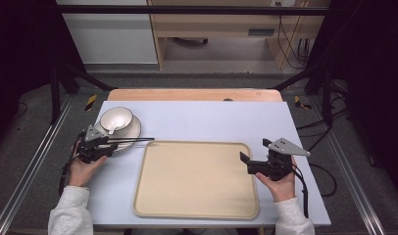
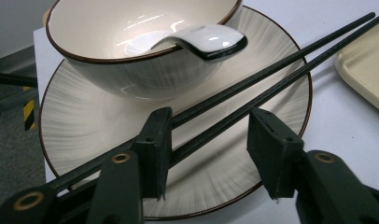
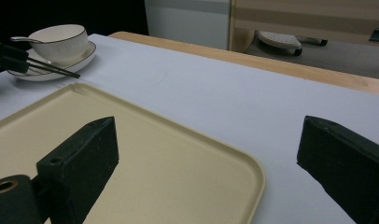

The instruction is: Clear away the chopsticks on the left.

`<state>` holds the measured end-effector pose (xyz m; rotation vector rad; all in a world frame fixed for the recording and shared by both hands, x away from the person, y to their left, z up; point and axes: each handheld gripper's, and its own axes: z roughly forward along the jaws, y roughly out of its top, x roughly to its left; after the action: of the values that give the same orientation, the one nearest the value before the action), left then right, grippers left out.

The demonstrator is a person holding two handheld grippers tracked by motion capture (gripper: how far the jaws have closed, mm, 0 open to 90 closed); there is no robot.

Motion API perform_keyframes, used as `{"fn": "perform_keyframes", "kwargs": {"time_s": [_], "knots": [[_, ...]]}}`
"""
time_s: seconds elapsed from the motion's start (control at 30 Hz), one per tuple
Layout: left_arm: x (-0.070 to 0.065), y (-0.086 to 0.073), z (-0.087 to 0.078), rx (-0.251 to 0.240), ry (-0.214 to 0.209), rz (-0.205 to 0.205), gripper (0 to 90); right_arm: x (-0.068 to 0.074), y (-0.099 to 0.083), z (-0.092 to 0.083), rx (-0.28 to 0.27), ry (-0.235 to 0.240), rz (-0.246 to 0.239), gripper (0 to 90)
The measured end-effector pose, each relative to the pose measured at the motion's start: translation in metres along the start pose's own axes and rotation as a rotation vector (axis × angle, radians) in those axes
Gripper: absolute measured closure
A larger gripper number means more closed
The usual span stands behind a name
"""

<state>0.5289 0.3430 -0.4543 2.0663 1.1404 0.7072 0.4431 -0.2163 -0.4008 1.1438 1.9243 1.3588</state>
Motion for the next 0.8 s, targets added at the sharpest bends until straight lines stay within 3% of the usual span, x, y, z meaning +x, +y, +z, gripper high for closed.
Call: {"fn": "perform_keyframes", "kwargs": {"time_s": [0.47, 0.8], "knots": [[-0.007, 0.001, -0.004, 0.036, -0.039, 0.033, 69.8, 0.0, 0.0, 0.0, 0.0, 0.004, -0.001, 5.5], [-0.013, 0.003, -0.006, 0.049, -0.045, 0.061, 82.0, 0.0, 0.0, 0.0, 0.0, 0.005, 0.001, 5.0]]}}
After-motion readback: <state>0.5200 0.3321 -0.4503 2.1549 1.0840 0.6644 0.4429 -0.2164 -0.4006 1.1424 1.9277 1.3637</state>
